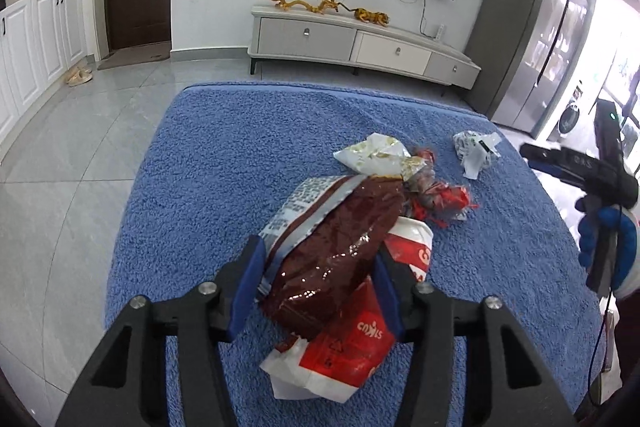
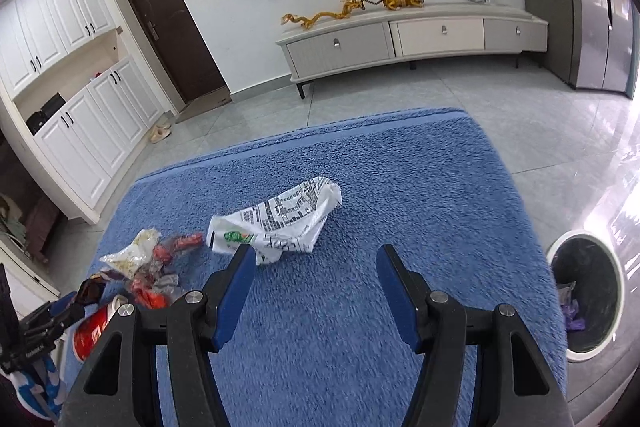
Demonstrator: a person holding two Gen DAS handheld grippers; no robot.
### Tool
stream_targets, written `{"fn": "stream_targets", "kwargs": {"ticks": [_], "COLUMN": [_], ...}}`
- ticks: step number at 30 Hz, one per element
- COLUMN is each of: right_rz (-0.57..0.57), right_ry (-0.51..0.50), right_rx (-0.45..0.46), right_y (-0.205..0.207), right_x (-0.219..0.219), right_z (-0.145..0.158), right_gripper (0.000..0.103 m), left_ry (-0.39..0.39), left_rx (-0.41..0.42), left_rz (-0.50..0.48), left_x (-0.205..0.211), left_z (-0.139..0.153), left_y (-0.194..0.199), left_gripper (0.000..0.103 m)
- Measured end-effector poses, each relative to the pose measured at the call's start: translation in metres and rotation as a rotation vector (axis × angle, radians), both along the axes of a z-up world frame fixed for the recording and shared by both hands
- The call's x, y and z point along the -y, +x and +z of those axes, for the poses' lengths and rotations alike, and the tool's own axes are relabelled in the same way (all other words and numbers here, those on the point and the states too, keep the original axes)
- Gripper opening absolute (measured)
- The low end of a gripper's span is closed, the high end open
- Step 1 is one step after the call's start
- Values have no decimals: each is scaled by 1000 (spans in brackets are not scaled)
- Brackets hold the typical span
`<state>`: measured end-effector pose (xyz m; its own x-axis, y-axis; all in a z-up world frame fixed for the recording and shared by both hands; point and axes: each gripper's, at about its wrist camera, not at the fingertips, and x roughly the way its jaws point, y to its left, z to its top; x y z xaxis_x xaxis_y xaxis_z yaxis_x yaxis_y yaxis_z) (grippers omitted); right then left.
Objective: Collect trash
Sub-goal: 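Grasp the brown-red snack wrapper with the left tool while the right tool grasps the white printed bag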
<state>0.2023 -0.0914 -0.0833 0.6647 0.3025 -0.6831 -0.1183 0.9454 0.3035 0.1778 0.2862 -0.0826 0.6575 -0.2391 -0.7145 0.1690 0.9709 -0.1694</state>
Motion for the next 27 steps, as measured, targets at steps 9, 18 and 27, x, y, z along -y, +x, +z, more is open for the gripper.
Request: {"fn": "stream_targets", "kwargs": {"ticks": [9, 18, 27], "right_rz": [-12, -19, 43], "right_ry": [137, 198, 198], "right_rx": [-88, -121, -88], "right_y": [47, 78, 59], "right_x": [7, 9, 7], "right_z": [-27, -39, -32], "right_gripper": [61, 48, 11], "left_ry": [23, -16, -89], "left_rx": [-9, 5, 39], "left_rz": [24, 85, 135], "left_x": [-7, -18, -25], "left_z": [1, 5, 25], "left_y": [17, 24, 16], "left_gripper": [24, 17, 16]}}
